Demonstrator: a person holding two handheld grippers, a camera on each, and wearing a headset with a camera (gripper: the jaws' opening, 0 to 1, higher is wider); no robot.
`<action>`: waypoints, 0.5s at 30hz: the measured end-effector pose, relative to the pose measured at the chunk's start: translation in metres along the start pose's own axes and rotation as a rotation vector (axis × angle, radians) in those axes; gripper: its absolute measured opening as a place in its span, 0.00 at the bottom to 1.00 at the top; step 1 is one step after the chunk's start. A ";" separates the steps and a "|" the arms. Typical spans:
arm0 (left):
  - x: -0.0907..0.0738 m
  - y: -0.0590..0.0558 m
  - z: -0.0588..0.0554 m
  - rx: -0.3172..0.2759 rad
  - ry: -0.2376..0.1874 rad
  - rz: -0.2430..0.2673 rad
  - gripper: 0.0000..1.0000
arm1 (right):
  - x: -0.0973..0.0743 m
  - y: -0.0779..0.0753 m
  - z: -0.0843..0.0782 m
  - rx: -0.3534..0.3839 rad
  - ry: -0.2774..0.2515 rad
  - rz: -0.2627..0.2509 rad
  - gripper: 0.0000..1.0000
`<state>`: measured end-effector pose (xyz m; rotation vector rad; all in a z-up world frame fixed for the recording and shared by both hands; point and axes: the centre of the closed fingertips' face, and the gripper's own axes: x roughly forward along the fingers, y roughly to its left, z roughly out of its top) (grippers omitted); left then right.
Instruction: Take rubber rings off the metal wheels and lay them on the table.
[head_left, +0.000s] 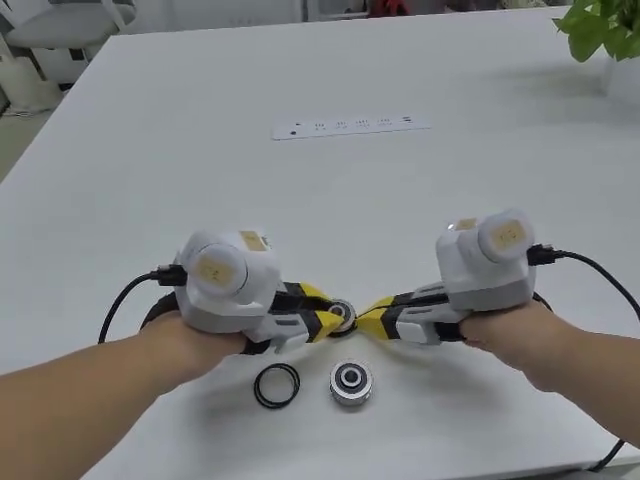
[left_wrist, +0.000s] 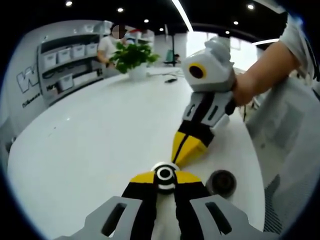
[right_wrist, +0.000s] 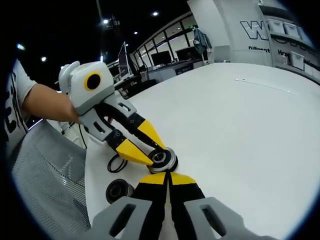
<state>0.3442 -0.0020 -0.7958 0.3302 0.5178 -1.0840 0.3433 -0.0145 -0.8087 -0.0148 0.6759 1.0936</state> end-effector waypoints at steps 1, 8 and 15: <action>0.000 0.000 0.000 0.000 0.001 0.001 0.13 | 0.000 0.000 0.000 0.009 -0.003 0.000 0.00; 0.000 -0.001 -0.001 -0.002 0.007 0.005 0.12 | -0.003 -0.003 0.007 0.085 -0.052 -0.007 0.00; 0.000 -0.002 -0.001 -0.005 0.011 0.016 0.12 | -0.004 -0.003 0.009 0.125 -0.073 -0.009 0.00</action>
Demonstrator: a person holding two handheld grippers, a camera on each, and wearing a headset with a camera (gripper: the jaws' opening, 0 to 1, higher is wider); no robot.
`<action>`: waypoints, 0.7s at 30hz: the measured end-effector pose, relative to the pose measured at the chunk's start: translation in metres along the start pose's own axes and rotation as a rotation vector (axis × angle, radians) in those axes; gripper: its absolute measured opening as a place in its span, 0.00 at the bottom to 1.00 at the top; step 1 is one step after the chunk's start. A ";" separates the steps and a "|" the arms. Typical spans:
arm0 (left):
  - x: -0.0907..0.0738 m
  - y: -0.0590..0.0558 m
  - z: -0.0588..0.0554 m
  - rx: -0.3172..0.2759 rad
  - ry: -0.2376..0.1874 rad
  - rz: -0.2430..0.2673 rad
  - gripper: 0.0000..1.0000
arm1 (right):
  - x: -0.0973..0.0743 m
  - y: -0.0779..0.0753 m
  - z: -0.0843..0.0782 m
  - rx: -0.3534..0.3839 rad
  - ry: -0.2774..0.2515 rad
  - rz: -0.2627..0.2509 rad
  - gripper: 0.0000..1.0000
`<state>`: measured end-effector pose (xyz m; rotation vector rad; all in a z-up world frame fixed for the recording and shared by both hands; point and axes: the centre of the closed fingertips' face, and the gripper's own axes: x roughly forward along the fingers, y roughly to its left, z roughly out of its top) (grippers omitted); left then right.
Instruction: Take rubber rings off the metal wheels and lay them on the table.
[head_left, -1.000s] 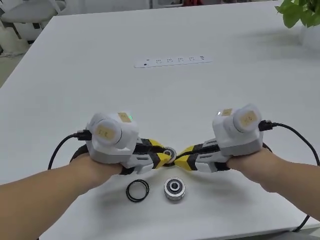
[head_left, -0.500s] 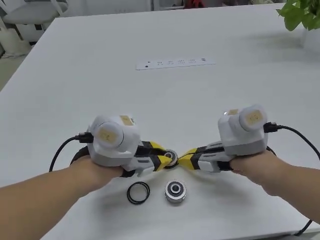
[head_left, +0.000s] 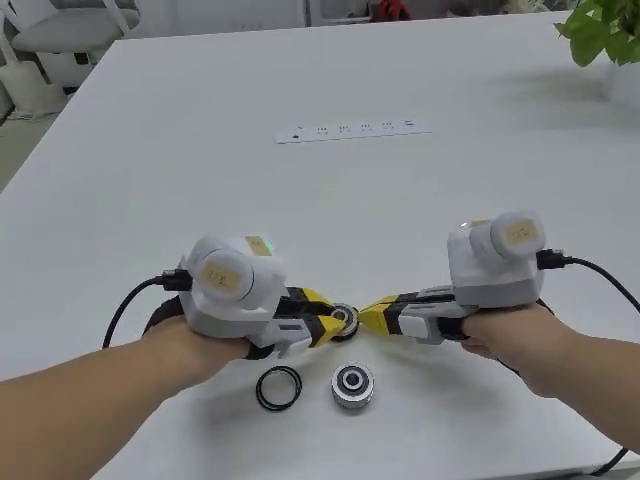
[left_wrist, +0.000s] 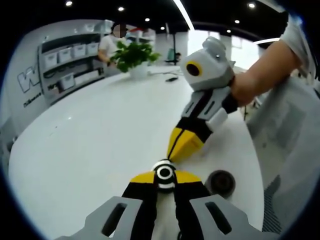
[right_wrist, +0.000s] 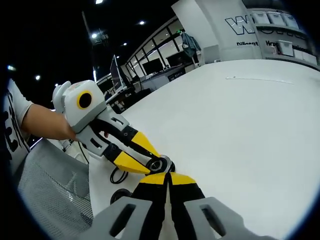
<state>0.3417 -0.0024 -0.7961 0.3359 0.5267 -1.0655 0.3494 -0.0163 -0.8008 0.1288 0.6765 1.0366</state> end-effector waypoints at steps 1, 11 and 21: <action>0.000 0.000 0.000 0.000 0.000 0.003 0.12 | 0.000 0.000 0.000 0.000 -0.002 -0.001 0.00; 0.000 0.001 0.000 0.002 0.003 0.018 0.12 | 0.000 0.004 0.002 0.003 -0.002 0.011 0.00; 0.000 0.000 0.000 0.006 0.004 0.023 0.12 | 0.000 0.009 0.001 0.005 0.007 0.033 0.00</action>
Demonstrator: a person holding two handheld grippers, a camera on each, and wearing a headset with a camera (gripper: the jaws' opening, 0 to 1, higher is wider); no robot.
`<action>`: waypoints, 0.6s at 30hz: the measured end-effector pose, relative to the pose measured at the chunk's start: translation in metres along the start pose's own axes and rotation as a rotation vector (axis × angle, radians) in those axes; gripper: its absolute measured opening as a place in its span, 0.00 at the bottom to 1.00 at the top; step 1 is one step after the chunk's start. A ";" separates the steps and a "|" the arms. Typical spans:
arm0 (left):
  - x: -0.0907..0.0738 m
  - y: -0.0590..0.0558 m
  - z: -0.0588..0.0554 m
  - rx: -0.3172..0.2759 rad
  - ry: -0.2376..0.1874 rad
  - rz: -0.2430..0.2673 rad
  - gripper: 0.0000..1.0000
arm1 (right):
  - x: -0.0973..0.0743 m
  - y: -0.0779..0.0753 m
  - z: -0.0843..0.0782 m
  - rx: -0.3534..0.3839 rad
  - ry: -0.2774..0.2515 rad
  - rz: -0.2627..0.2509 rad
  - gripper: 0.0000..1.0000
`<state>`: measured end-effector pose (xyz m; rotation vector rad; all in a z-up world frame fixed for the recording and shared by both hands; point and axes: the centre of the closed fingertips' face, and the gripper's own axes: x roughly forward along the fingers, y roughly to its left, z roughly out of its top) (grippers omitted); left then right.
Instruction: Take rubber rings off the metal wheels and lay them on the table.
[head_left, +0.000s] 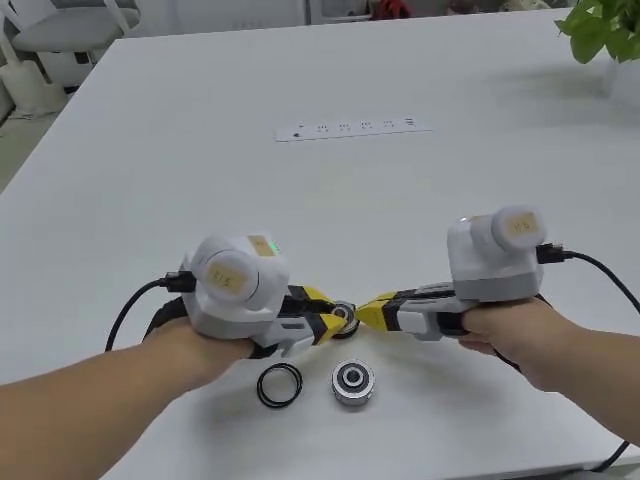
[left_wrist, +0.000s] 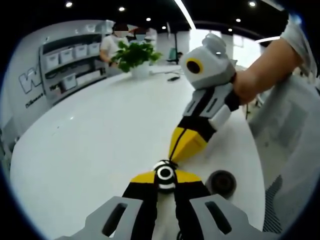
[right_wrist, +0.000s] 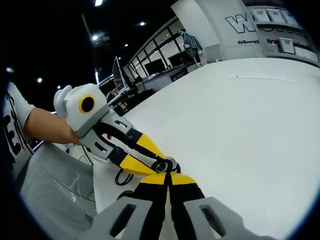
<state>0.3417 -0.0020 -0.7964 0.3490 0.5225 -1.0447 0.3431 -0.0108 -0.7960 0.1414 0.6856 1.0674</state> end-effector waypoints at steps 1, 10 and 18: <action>0.000 0.000 0.000 0.000 0.001 0.001 0.12 | 0.000 0.001 0.000 -0.002 0.000 0.002 0.00; 0.000 0.000 0.000 -0.004 -0.003 0.004 0.12 | 0.001 0.003 0.001 0.001 0.005 0.014 0.00; 0.000 0.001 0.000 -0.003 -0.003 0.002 0.12 | 0.002 0.005 0.001 0.005 0.011 0.030 0.00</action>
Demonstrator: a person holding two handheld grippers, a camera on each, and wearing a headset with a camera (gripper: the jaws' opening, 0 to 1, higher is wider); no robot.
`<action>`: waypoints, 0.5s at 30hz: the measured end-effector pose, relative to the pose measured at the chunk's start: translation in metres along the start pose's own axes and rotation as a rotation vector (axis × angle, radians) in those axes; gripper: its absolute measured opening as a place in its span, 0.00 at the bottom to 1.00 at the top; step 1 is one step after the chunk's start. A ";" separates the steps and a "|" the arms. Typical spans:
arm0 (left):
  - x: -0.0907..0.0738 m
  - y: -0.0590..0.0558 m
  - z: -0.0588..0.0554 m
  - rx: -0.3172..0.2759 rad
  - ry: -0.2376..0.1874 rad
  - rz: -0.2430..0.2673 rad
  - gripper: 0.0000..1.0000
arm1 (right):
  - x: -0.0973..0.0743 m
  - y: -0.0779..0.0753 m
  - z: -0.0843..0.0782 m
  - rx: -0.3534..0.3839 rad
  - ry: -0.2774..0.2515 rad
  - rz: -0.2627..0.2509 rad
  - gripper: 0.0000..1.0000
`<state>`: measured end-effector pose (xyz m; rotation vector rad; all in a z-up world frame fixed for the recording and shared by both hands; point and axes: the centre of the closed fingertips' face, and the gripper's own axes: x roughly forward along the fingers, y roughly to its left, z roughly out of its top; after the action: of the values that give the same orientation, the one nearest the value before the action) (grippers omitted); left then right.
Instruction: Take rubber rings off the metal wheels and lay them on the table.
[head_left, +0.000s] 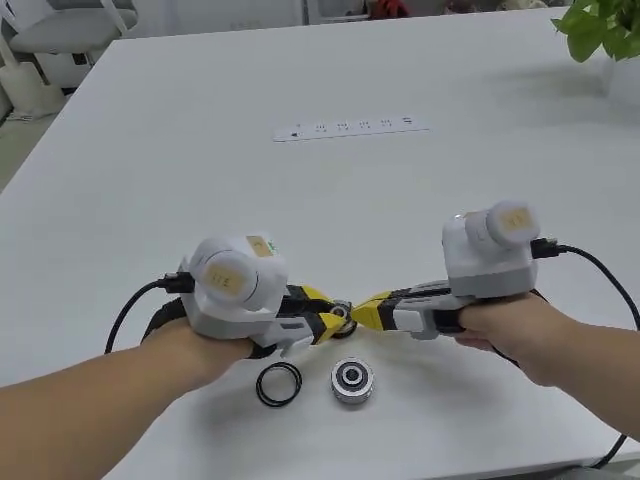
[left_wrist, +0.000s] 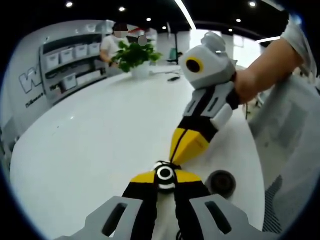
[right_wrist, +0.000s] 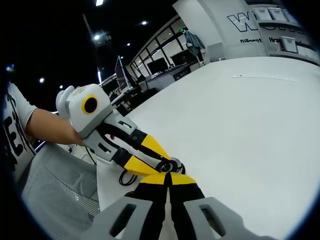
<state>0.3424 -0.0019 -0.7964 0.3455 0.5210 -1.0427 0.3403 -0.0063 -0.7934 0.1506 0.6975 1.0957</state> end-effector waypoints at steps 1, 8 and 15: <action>0.000 0.000 0.000 0.002 0.001 -0.001 0.12 | 0.000 0.000 0.000 0.001 0.000 0.002 0.00; 0.000 0.000 0.000 0.001 0.001 -0.005 0.12 | 0.000 0.004 0.001 0.003 0.000 0.018 0.00; 0.000 -0.001 0.000 0.004 0.003 -0.008 0.12 | 0.000 0.006 0.003 0.015 -0.006 0.031 0.00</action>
<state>0.3419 -0.0021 -0.7965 0.3485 0.5235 -1.0513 0.3372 -0.0025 -0.7886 0.1783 0.7007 1.1196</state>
